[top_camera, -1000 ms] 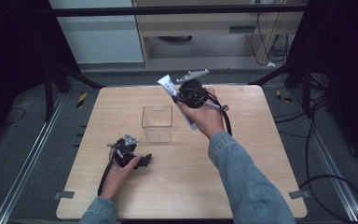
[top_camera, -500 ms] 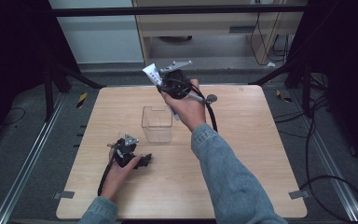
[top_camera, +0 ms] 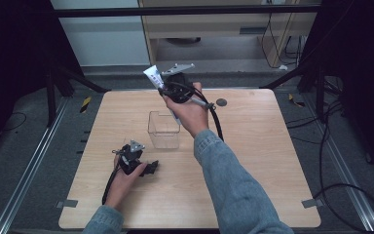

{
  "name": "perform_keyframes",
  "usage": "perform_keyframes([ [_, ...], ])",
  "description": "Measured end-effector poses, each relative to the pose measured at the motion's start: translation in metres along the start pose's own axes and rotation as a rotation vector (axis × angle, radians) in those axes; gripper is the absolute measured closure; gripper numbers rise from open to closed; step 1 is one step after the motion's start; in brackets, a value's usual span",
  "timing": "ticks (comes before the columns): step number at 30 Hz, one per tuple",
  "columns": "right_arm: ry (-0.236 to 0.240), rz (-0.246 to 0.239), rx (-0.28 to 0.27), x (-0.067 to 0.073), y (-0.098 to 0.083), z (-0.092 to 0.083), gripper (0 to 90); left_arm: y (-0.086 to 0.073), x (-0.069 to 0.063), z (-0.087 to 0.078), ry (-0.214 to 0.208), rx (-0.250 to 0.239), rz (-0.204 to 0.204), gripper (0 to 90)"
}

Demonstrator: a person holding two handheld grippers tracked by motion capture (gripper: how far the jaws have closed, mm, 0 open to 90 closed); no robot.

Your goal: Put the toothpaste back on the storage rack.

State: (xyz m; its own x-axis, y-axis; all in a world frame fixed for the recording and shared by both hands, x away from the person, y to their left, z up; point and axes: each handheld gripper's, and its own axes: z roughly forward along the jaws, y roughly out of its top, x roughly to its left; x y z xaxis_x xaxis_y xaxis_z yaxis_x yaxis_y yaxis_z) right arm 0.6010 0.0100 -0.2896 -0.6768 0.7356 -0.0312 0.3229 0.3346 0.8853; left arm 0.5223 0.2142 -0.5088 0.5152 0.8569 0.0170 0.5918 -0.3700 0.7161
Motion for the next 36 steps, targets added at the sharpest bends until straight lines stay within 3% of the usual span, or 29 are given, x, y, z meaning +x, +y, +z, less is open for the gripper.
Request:
perform_keyframes([
  [18,0.010,0.005,-0.015,0.016,-0.003,0.019,77.3,0.000,0.000,0.000,0.000,0.001,0.000,0.0],
  [36,0.012,0.020,-0.059,0.017,-0.013,0.033,77.1,0.000,0.000,0.000,-0.001,0.000,0.000,0.0],
])
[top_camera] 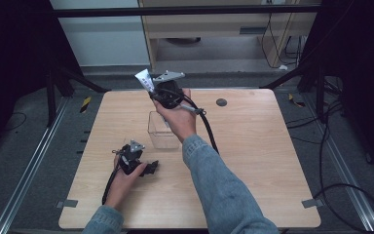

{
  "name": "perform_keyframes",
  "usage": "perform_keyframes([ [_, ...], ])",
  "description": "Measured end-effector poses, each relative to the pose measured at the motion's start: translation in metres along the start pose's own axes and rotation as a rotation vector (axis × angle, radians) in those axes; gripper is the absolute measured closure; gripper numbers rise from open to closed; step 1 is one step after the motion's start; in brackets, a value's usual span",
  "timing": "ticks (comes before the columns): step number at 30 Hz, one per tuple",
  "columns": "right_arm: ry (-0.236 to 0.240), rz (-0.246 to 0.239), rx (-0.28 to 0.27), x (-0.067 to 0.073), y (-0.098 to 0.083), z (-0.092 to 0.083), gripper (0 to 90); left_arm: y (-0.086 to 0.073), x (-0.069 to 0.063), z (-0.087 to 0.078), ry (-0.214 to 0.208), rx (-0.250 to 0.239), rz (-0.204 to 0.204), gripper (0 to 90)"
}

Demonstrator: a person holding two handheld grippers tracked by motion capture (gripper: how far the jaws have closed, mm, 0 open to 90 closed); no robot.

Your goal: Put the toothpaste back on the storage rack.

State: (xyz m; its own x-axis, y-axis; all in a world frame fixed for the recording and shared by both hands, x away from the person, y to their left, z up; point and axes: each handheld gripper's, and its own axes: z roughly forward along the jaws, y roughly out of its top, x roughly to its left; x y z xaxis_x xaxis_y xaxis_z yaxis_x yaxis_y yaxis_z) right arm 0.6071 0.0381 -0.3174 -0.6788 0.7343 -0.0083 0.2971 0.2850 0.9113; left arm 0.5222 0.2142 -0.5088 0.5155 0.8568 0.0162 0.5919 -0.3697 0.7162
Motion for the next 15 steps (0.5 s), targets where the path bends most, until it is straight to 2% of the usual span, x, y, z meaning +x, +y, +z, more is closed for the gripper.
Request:
perform_keyframes([
  [13,0.004,0.001,-0.007,-0.002,-0.010,0.011,77.0,0.000,0.000,0.000,0.000,0.000,0.000,0.0],
  [15,0.004,-0.012,-0.003,-0.003,-0.012,0.012,77.0,0.000,0.000,0.000,0.000,0.000,-0.001,0.0],
])
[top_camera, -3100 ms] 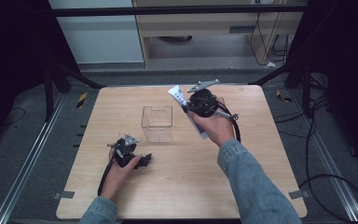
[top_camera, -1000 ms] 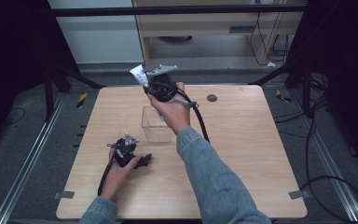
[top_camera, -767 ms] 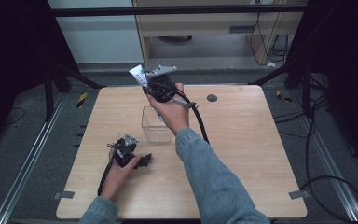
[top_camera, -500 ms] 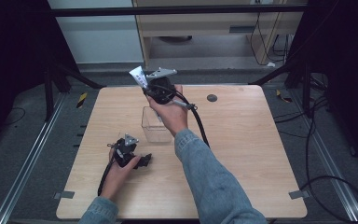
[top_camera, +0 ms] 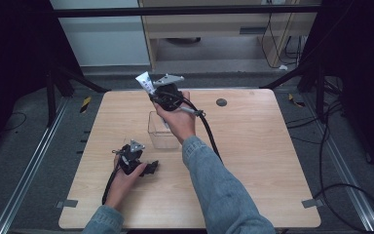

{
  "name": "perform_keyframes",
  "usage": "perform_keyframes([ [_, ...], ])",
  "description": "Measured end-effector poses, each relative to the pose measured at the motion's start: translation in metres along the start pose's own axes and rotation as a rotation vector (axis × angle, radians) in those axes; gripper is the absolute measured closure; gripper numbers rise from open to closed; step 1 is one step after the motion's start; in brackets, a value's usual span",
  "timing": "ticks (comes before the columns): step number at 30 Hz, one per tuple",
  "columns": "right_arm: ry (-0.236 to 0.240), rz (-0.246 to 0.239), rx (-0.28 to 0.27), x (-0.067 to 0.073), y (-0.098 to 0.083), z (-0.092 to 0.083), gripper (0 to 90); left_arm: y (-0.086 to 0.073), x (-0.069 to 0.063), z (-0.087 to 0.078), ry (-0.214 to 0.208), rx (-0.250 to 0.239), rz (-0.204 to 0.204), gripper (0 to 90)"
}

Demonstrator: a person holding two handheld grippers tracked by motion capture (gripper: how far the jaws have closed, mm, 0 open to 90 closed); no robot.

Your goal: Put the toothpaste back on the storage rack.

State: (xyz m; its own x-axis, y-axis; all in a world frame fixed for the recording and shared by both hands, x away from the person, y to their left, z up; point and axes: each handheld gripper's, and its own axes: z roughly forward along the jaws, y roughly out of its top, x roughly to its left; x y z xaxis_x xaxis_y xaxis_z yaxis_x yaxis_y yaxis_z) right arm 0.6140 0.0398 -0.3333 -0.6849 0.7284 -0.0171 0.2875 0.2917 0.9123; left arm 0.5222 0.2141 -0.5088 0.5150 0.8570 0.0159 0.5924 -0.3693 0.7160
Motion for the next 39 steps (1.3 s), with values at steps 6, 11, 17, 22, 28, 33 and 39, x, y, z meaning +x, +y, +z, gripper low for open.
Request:
perform_keyframes([
  [6,-0.007,0.009,0.012,-0.002,-0.008,0.002,77.0,0.000,0.000,0.000,0.000,0.004,0.003,0.0],
  [11,-0.014,0.017,0.018,-0.006,-0.015,0.003,77.0,0.000,0.000,0.000,-0.001,0.004,0.003,0.0],
  [17,-0.015,0.021,0.021,-0.010,-0.020,0.005,76.9,0.000,0.000,0.000,-0.001,0.004,0.003,0.0],
  [22,-0.011,0.028,0.013,-0.009,-0.021,0.007,76.9,0.000,0.000,0.000,-0.002,0.005,0.003,0.0],
  [28,-0.011,0.016,0.024,-0.007,-0.024,0.010,76.9,0.000,0.000,0.000,-0.001,0.003,0.003,0.0],
  [33,-0.006,0.023,0.031,-0.005,-0.030,0.012,76.8,0.000,0.000,0.000,-0.002,0.003,0.003,0.0],
  [39,-0.009,0.031,0.039,-0.008,-0.036,0.013,76.8,0.000,0.000,0.000,-0.002,0.002,0.002,0.0],
])
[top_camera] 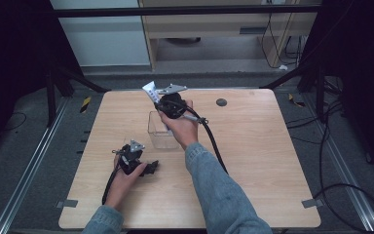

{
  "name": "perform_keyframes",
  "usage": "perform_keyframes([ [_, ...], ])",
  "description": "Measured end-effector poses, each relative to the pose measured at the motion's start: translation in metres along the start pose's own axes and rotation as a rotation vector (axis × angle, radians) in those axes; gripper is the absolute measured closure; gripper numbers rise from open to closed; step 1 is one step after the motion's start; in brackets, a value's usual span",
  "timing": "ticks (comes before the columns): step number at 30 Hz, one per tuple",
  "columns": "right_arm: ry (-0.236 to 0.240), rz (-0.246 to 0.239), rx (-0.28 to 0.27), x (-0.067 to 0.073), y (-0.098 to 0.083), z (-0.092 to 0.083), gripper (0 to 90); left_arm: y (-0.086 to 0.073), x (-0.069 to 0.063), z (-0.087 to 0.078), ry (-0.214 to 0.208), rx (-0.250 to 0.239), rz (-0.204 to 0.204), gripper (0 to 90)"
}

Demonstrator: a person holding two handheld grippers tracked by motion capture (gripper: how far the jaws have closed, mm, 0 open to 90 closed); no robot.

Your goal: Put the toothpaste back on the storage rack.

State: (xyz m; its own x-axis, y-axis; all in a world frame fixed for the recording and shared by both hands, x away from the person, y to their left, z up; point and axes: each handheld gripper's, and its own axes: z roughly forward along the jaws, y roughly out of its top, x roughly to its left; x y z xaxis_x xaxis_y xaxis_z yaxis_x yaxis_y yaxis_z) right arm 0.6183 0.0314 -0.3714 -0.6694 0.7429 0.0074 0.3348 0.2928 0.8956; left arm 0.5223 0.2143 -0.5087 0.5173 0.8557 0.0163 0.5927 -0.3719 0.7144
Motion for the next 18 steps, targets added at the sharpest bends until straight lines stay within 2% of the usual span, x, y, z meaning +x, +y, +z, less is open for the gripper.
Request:
perform_keyframes([
  [18,0.013,-0.026,0.020,0.0059,-0.0061,0.0002,76.8,0.0000,0.0000,0.0000,0.000,0.000,0.000,0.0],
])
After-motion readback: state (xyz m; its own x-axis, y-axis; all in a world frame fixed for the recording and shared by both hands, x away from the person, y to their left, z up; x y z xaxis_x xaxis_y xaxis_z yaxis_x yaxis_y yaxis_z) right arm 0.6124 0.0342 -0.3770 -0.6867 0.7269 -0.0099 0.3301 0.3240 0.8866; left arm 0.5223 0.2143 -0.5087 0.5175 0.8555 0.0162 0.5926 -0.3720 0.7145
